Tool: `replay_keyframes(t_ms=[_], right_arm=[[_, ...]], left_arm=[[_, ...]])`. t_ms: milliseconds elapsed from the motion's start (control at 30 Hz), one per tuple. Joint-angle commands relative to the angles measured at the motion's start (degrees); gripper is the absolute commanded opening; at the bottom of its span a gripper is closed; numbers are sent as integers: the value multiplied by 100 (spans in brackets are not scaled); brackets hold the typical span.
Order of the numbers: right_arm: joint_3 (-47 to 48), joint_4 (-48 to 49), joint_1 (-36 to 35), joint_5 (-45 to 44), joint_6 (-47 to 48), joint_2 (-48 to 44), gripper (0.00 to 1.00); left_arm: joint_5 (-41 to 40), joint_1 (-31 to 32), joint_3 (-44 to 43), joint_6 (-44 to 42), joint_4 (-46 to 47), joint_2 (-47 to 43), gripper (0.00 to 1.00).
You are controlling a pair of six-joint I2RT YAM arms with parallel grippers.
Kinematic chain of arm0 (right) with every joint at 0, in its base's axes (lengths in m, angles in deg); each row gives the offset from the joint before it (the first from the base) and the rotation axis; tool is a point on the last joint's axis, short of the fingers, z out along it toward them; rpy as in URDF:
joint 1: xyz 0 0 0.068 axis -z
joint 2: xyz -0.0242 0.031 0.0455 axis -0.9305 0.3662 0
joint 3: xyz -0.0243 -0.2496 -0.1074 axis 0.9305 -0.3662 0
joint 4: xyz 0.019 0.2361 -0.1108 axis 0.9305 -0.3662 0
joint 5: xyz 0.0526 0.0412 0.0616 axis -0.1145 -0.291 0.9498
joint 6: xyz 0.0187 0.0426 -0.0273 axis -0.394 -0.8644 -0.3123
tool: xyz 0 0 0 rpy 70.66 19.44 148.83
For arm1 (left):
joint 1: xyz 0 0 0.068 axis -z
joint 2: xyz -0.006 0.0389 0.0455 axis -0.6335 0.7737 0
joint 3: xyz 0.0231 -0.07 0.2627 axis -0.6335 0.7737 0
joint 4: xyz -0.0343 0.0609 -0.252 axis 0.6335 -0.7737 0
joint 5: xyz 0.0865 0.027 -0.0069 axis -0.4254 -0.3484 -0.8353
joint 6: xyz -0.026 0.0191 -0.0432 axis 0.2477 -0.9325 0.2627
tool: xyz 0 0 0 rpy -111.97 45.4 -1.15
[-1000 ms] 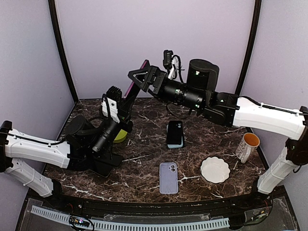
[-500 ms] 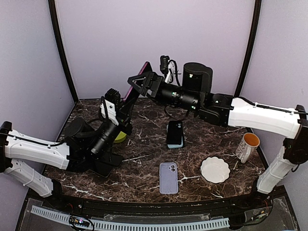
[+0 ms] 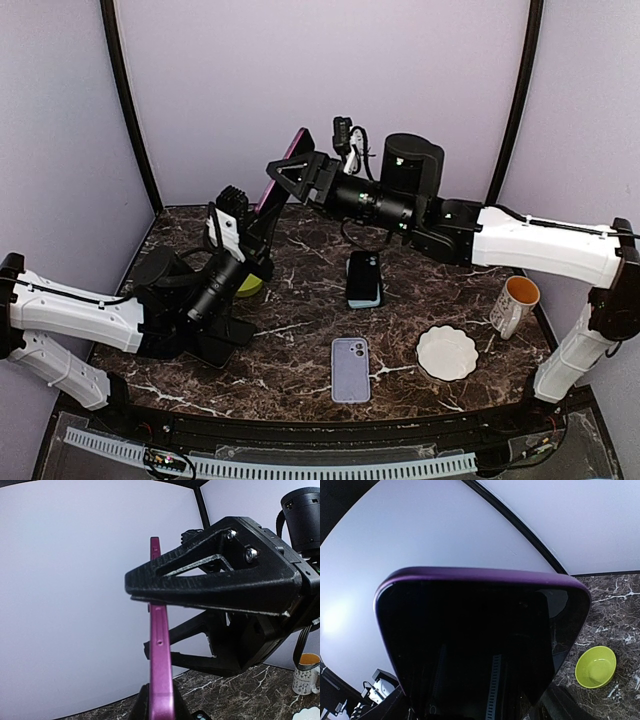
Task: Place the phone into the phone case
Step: Pass from the left arm to the right, then install the phone into the phone case.
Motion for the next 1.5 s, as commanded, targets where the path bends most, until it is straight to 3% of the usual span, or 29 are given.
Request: replay_keyframes(t_ms=[0,67,133,267,400,500,633,833,1100,1467], right_arm=[[-65,802,24,347,215,-46,27],[-77,800,32,357,278,-76,12],[-69,744,31,334,345,-99,1],[-49,323,36,78,570,-181,0],[-144,-356,40,-593,801,-338,0],[-75,-1261,33,-1385,926,-394,0],[94,-2837,-23,-2619,972,-296,0],[28,-4249,-370,-3784,608,8,0],[-631,-4985,-1083,-4109,-756,362,0],[-543,-5658,-1872,-3963,-2161,1285,0]], left_arm=[[226,28,73,231,283,-194,0],[201,28,76,245,164,-201,1],[194,28,81,309,-45,-225,15],[208,28,210,824,-674,-360,45],[326,28,441,1504,-1565,-780,60],[419,23,503,1926,-2393,-1089,64],[479,-87,178,2595,-4287,-1392,67],[481,-615,-225,3512,-6145,-1552,73],[700,-1273,-395,3764,-7206,-1486,84],[1092,-1367,-312,3964,-7451,-1477,87]])
